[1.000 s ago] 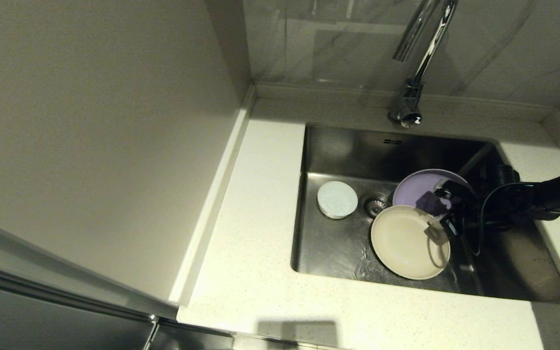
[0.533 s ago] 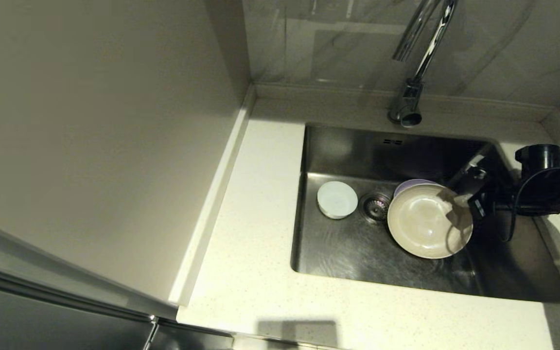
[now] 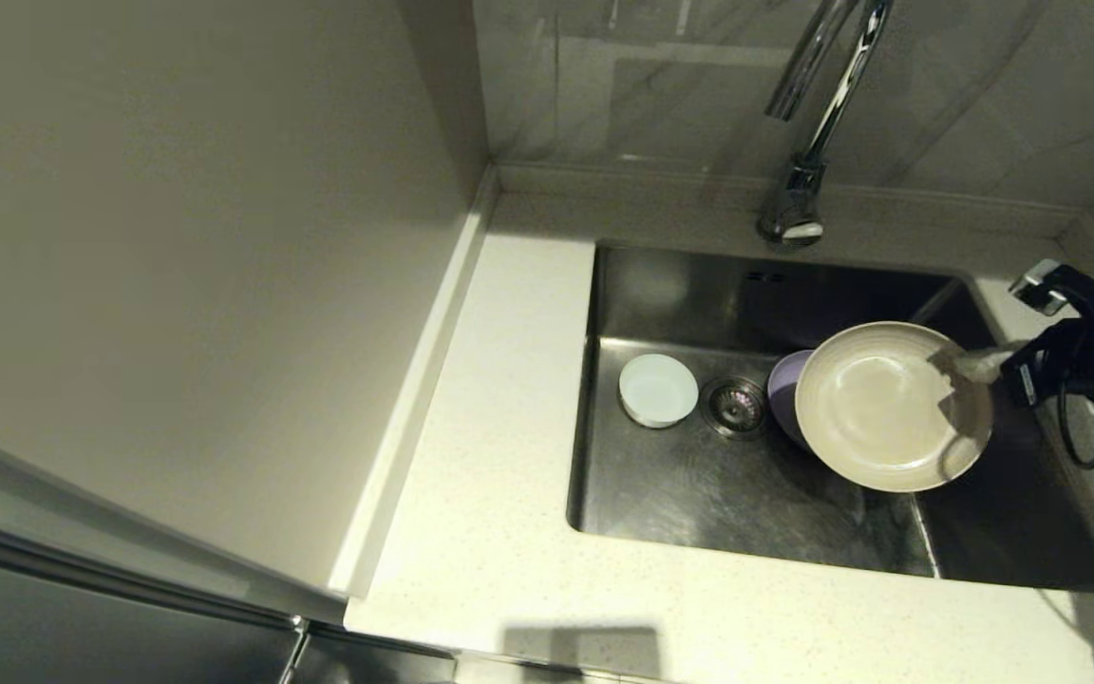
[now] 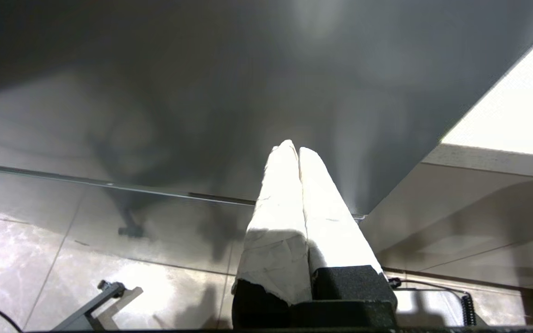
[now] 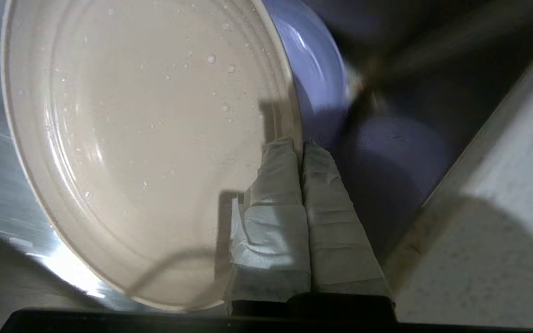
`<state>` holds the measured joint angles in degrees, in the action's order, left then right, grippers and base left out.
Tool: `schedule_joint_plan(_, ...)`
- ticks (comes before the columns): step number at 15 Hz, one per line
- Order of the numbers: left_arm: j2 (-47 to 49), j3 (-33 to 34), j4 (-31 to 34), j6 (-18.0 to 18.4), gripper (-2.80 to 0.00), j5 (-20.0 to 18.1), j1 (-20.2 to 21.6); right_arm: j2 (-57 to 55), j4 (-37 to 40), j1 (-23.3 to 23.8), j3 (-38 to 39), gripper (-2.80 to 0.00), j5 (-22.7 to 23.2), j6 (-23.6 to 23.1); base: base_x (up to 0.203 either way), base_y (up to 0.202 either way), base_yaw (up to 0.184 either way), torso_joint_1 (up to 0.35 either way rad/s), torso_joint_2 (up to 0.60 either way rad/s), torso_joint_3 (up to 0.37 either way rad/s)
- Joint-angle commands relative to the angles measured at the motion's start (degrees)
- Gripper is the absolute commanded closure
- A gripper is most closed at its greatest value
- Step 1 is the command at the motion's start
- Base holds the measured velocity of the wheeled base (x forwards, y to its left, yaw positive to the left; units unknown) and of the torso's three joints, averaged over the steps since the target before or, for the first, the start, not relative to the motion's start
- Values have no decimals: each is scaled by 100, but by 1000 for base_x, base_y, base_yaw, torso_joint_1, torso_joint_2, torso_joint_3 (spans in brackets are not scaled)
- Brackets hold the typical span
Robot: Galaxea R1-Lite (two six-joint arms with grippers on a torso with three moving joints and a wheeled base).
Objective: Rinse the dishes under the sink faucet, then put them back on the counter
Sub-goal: Put a plate back to the table from the sink
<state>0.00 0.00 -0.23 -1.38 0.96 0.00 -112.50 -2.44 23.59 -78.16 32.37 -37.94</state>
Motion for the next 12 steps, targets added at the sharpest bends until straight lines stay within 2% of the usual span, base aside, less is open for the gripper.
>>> schedule_joint_plan(1,-9,0,-4,-3,0,0,0,872,-187,53,379,0,83,355,0,0,0,0,0,0)
schedule_joint_plan(5,-9,0,-4,-3,0,0,0,1749,-1251,36,771,0,118,1532,0,0,0,0,0,0)
schedule_joint_plan(8,-9,0,-4,-3,0,0,0,2139,-3180,47,1026,0,25,2800,0,0,0,0,0,0)
schedule_joint_plan(10,-9,0,-4,-3,0,0,0,2367,-4729,57,1234,0,-456,3586,0,0,0,0,0,0)
schedule_joint_plan(12,-9,0,-4,-3,0,0,0,2620,-5899,138,1370,0,-1368,4350,0,0,0,0,0,0)
